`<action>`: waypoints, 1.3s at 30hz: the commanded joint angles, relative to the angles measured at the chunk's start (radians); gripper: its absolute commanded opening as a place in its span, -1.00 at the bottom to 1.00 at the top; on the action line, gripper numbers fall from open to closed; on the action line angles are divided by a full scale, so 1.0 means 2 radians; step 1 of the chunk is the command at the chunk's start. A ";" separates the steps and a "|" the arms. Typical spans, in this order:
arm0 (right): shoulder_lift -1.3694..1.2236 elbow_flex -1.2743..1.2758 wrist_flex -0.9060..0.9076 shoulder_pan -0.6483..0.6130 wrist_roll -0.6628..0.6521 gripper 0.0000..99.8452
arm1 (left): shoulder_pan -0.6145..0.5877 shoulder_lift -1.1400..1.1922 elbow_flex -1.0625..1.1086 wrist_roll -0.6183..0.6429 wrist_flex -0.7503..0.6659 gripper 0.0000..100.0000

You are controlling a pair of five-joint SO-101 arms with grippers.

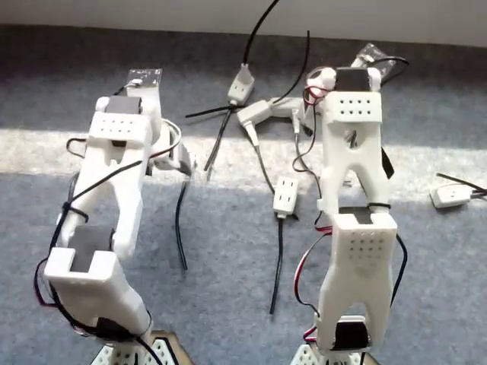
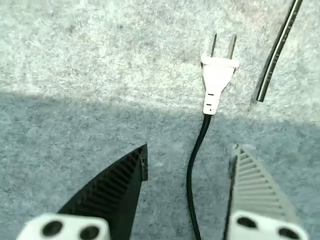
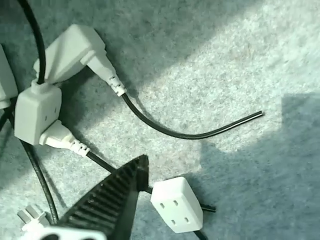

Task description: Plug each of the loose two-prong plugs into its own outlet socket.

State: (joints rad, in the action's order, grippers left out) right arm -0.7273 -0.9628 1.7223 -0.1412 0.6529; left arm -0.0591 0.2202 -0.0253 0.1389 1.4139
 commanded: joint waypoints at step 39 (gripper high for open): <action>0.010 0.002 0.019 -0.016 -0.058 0.34 | 0.010 0.275 -0.273 0.005 0.041 -0.59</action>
State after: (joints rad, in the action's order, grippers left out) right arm -0.7273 -0.9551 1.7223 -0.1642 0.5485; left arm -0.0545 0.7787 -0.5593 0.1542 1.4952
